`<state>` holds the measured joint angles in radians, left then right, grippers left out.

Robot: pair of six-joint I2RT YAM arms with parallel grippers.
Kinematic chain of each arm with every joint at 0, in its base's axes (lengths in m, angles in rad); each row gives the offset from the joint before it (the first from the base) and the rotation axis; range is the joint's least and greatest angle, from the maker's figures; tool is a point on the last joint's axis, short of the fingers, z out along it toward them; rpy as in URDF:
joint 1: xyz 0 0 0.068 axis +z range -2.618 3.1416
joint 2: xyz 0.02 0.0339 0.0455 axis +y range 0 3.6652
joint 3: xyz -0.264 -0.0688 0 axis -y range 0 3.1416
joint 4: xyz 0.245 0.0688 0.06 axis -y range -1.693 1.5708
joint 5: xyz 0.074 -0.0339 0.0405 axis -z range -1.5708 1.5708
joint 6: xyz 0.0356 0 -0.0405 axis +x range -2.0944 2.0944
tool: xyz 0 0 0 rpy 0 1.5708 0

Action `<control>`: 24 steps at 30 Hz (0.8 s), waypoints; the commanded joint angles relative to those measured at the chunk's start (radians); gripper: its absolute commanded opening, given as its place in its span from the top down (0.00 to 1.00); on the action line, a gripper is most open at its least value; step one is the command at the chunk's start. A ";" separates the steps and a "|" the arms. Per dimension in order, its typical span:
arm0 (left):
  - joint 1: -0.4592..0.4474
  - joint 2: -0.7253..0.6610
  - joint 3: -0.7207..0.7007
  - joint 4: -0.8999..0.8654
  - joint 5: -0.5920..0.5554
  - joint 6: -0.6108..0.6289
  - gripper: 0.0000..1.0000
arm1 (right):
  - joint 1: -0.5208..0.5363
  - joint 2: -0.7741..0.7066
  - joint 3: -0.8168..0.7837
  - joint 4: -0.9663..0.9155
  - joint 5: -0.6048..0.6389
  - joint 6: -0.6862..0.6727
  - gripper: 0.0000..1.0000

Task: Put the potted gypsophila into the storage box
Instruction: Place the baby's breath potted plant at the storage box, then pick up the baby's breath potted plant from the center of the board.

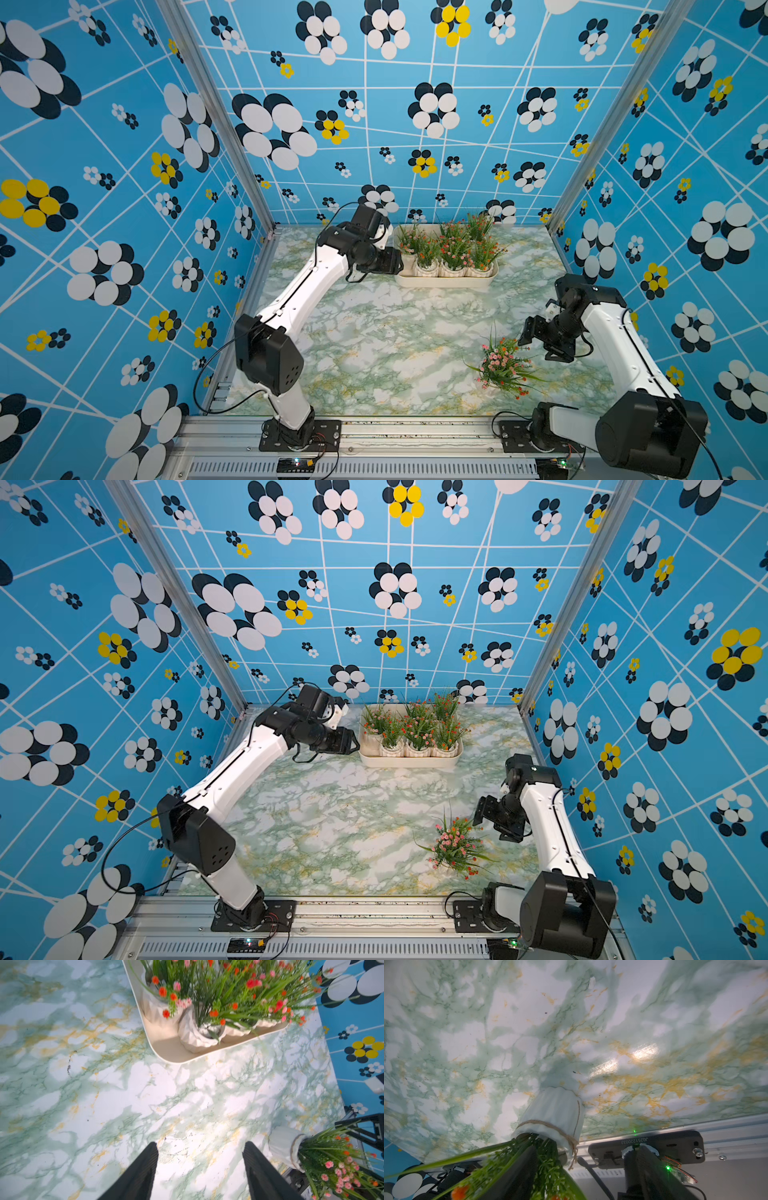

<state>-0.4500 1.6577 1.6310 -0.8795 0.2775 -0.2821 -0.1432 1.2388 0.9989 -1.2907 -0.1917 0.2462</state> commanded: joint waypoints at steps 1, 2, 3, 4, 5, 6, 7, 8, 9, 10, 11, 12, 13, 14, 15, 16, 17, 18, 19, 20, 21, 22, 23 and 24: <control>0.008 -0.110 -0.149 0.047 -0.003 -0.018 0.30 | 0.038 -0.007 -0.055 -0.001 -0.054 -0.020 0.22; 0.009 -0.139 -0.192 0.050 -0.005 -0.021 0.30 | 0.050 -0.013 -0.074 0.005 -0.046 -0.014 0.22; 0.010 -0.165 -0.230 0.054 -0.005 -0.026 0.29 | 0.065 -0.019 -0.086 0.007 -0.043 -0.010 0.22; 0.009 -0.187 -0.258 0.059 -0.001 -0.030 0.29 | 0.077 -0.025 -0.102 0.011 -0.041 -0.005 0.22; 0.011 -0.208 -0.285 0.067 0.005 -0.034 0.29 | 0.091 -0.035 -0.117 0.019 -0.034 0.004 0.22; 0.010 -0.225 -0.307 0.075 0.009 -0.038 0.29 | 0.101 -0.043 -0.127 0.027 -0.032 0.012 0.22; 0.010 -0.236 -0.323 0.081 0.011 -0.042 0.29 | 0.110 -0.045 -0.133 0.029 -0.029 0.018 0.22; 0.011 -0.247 -0.334 0.085 0.014 -0.044 0.29 | 0.119 -0.046 -0.135 0.030 -0.023 0.025 0.22; 0.010 -0.254 -0.343 0.088 0.018 -0.046 0.29 | 0.126 -0.045 -0.135 0.029 -0.015 0.030 0.22; 0.011 -0.257 -0.347 0.091 0.021 -0.047 0.29 | 0.131 -0.043 -0.133 0.029 -0.014 0.033 0.22; 0.010 -0.260 -0.353 0.095 0.025 -0.050 0.29 | 0.136 -0.039 -0.133 0.030 -0.014 0.037 0.23; 0.011 -0.262 -0.356 0.099 0.030 -0.052 0.29 | 0.142 -0.035 -0.137 0.035 -0.013 0.042 0.23; 0.011 -0.263 -0.358 0.103 0.033 -0.053 0.29 | 0.147 -0.030 -0.140 0.038 -0.010 0.047 0.23; 0.011 -0.263 -0.359 0.106 0.035 -0.055 0.29 | 0.155 -0.026 -0.145 0.043 -0.006 0.053 0.24; 0.011 -0.262 -0.361 0.108 0.037 -0.057 0.29 | 0.161 -0.021 -0.146 0.046 -0.004 0.057 0.24; 0.011 -0.260 -0.362 0.112 0.039 -0.058 0.29 | 0.165 -0.015 -0.146 0.048 -0.002 0.062 0.25; 0.011 -0.259 -0.363 0.115 0.040 -0.061 0.29 | 0.167 -0.012 -0.149 0.052 0.000 0.065 0.25; 0.011 -0.259 -0.367 0.120 0.041 -0.064 0.29 | 0.169 -0.007 -0.151 0.058 0.003 0.070 0.26; 0.011 -0.258 -0.369 0.124 0.043 -0.069 0.29 | 0.169 0.001 -0.151 0.061 0.009 0.075 0.26; 0.010 -0.257 -0.371 0.127 0.046 -0.070 0.29 | 0.171 0.008 -0.151 0.065 0.015 0.081 0.27; 0.011 -0.254 -0.372 0.130 0.048 -0.074 0.29 | 0.171 0.015 -0.153 0.071 0.021 0.087 0.28; 0.011 -0.252 -0.374 0.132 0.052 -0.076 0.29 | 0.171 0.022 -0.155 0.079 0.024 0.094 0.30; 0.011 -0.250 -0.375 0.134 0.053 -0.078 0.29 | 0.171 0.028 -0.158 0.085 0.026 0.097 0.32; 0.010 -0.247 -0.375 0.135 0.055 -0.080 0.29 | 0.172 0.037 -0.160 0.092 0.032 0.100 0.33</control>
<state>-0.4454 1.4143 1.2705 -0.7586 0.3107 -0.3489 0.0196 1.2510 0.8589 -1.2297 -0.2016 0.3149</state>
